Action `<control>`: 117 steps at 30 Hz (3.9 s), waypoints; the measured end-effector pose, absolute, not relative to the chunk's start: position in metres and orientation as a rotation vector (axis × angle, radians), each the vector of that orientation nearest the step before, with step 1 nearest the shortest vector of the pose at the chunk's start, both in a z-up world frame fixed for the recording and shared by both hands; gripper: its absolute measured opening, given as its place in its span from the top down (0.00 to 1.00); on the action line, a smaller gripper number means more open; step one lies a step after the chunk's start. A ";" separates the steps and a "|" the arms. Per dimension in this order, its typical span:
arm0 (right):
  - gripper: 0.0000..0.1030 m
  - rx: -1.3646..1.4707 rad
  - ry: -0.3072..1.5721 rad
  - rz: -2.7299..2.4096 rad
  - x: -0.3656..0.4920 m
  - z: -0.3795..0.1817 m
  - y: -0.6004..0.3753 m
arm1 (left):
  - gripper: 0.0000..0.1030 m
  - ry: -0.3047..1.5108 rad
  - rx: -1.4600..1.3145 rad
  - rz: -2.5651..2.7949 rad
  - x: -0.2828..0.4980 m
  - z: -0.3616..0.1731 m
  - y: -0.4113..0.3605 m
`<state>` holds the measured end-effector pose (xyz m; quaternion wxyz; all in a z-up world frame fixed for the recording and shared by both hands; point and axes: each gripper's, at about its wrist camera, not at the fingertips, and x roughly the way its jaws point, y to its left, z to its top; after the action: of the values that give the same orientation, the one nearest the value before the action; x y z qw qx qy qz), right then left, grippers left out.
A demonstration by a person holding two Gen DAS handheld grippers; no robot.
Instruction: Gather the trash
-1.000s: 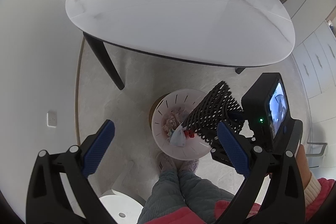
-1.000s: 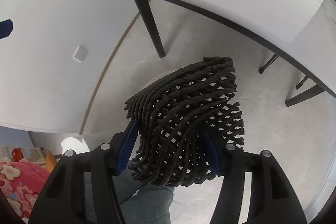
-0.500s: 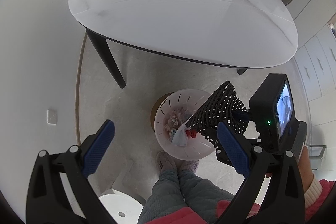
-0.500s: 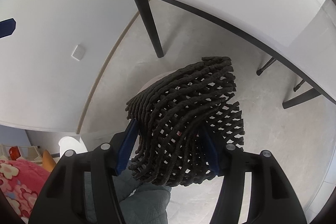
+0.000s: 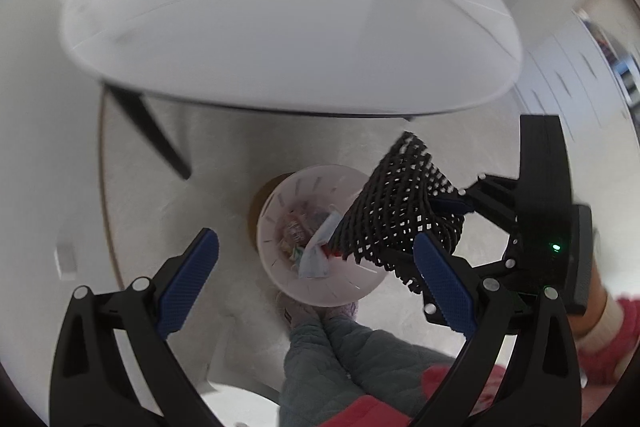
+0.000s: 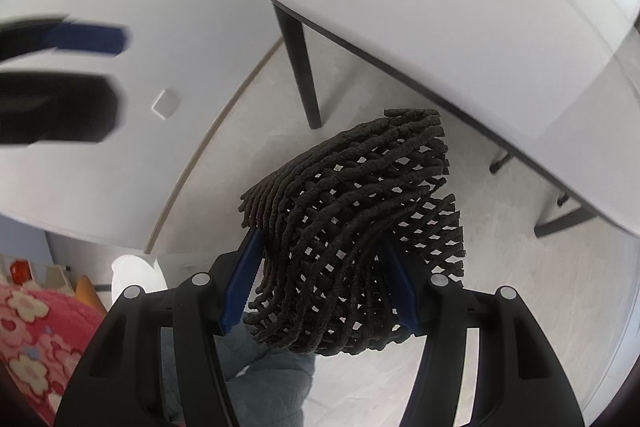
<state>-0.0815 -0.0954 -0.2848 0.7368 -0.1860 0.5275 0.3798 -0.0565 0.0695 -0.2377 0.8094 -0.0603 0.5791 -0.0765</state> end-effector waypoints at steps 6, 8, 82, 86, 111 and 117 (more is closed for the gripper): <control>0.42 -0.475 1.121 0.948 -0.088 -0.271 -0.092 | 0.09 1.240 -0.100 -0.483 -0.038 -0.248 0.062; 0.42 -0.496 1.107 0.983 -0.088 -0.265 -0.091 | 0.09 1.246 -0.100 -0.580 -0.035 -0.254 0.059; 0.03 -0.177 0.876 0.303 -0.088 -0.083 -0.213 | 0.08 0.949 0.013 0.152 -0.086 -0.067 -0.012; 0.03 -0.197 0.807 0.276 -0.091 -0.051 -0.216 | 0.08 0.871 0.021 0.149 -0.087 -0.033 -0.014; 0.02 -0.076 0.587 0.188 -0.096 0.056 -0.244 | 0.08 0.677 0.006 0.147 -0.072 0.066 -0.024; 0.02 -0.077 0.588 0.177 -0.092 0.056 -0.246 | 0.08 0.679 0.006 0.140 -0.071 0.066 -0.025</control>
<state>-0.0918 -0.2459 0.0556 0.9525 -0.0378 0.2895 0.0871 -0.0709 -0.0249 0.0662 0.9406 0.0031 0.3327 0.0685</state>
